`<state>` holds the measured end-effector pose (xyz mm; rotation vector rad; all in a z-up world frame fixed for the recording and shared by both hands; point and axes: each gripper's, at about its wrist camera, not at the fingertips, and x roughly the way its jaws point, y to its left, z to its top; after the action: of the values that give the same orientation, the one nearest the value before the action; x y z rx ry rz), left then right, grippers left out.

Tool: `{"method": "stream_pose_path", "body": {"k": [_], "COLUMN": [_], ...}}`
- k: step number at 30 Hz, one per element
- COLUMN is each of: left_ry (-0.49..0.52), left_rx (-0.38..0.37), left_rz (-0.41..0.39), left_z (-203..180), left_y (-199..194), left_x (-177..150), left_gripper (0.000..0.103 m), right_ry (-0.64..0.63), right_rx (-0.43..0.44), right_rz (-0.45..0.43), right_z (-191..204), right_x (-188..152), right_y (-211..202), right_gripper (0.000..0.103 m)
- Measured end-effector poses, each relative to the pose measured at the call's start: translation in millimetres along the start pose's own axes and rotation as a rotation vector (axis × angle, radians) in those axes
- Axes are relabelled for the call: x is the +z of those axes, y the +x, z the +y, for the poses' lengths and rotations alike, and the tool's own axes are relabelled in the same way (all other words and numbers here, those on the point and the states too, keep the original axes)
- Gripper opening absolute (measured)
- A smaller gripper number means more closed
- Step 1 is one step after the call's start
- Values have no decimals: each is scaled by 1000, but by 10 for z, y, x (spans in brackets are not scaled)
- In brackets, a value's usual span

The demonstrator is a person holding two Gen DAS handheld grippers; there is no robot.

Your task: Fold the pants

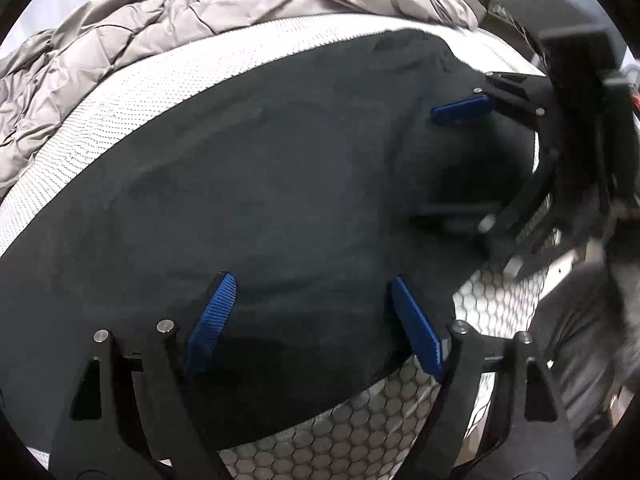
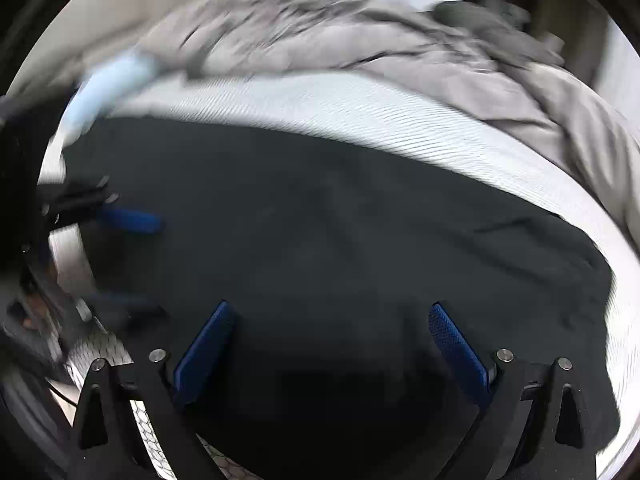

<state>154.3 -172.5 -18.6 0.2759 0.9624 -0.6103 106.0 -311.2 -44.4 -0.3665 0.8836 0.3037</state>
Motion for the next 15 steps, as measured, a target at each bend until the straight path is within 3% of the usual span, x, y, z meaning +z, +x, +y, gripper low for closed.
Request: {"method": "stream_pose_path", "body": {"k": [3,5,8,9,11,15], "left_ry": [-35,-52,-71,-78,-85,-133], "left_rx": [-20,-9,-6,-6,4,52], "left_rz": [6,1,-5,-4,-1,-29], "left_z": [177,268,528,590,670,818], "left_y": [-92,-136,-166,-171,-169,-340], "left_x": [-80,-169,-280,-288,-326,-335], "left_gripper": [82,84,86,86,86,86], "right_ry": [-1,66,389,469,516,413], "right_rx": [3,-88,-270,-273,-224,-295], "right_rz": [43,32,44,45,12,-65], "right_z": [-341,-790,-1666,-1843,-1951,-1588], "right_x": [-313,-529,-1010,-1134,-1221,-1015], "right_y": [-62,-253,-456,-486,-547,-734], "right_gripper": [100,100,100,100,100,100]}}
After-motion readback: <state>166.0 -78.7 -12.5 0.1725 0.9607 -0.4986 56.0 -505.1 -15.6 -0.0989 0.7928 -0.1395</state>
